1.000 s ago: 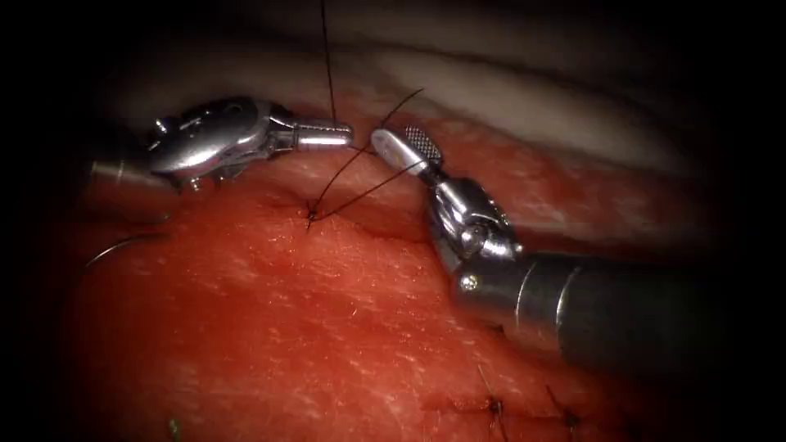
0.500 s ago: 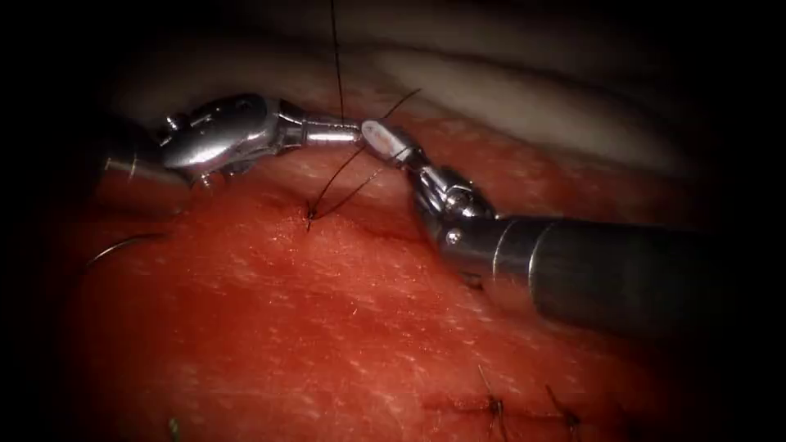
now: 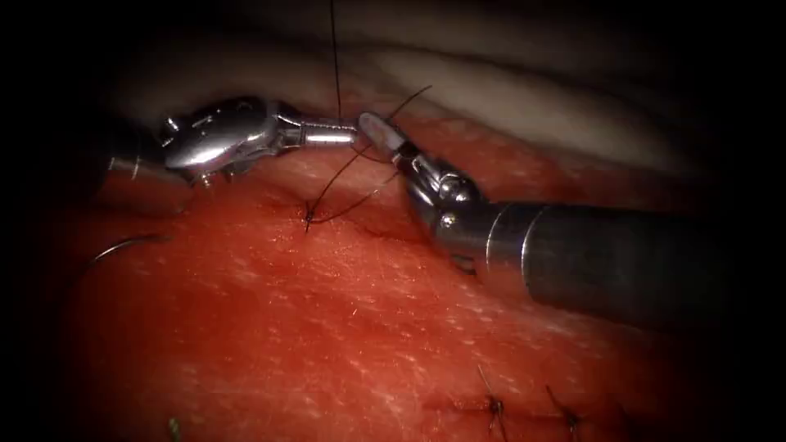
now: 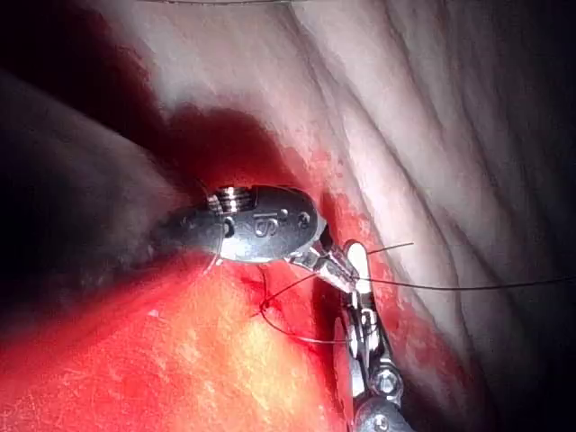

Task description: Wound Closure

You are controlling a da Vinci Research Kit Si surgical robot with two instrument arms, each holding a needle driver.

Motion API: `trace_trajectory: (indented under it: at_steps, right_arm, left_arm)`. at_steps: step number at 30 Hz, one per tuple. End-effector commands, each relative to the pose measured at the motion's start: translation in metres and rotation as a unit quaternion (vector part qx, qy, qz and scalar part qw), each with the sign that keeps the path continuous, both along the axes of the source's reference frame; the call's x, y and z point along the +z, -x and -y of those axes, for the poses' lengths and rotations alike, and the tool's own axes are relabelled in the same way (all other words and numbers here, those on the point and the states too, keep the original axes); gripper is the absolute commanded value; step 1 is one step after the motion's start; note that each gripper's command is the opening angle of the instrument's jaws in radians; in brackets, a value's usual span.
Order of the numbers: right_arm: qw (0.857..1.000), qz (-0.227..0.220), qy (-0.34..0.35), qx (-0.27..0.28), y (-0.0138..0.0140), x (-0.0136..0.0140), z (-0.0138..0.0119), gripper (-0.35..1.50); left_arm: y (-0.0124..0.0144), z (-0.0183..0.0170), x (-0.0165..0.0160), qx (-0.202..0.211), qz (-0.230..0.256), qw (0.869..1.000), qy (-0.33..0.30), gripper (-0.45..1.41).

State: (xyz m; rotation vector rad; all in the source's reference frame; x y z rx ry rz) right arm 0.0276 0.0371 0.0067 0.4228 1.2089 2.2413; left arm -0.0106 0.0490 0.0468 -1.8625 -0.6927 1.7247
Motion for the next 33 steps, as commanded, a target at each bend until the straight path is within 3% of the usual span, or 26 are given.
trace_trajectory:
  at_steps: [1,8,16,28,33]
  right_arm:
    - [1.0,-0.005,0.006,-0.001,-0.0009,0.0,-0.0004,-0.35]
    - [0.998,0.013,0.053,-0.038,-0.0015,-0.0033,-0.0005,-0.35]
    - [0.988,0.041,0.084,-0.119,-0.0044,-0.0071,0.0025,-0.35]
    - [0.98,0.035,0.063,-0.185,-0.0046,-0.0077,0.0055,-0.35]
    - [0.967,0.042,0.071,-0.242,-0.0039,-0.0088,0.0066,-0.35]
  left_arm:
    - [0.0004,0.0005,0.0006,0.002,-0.001,1.0,-0.001,-0.35]
    - [-0.001,-0.0008,0.0013,-0.005,-0.012,1.0,-0.005,-0.35]
    - [-0.0055,-0.0059,0.0041,-0.025,-0.045,0.999,-0.013,-0.35]
    - [-0.0075,-0.0119,0.0069,-0.032,-0.087,0.996,-0.014,-0.35]
    - [-0.0083,-0.014,0.0081,-0.035,-0.102,0.994,-0.013,-0.35]
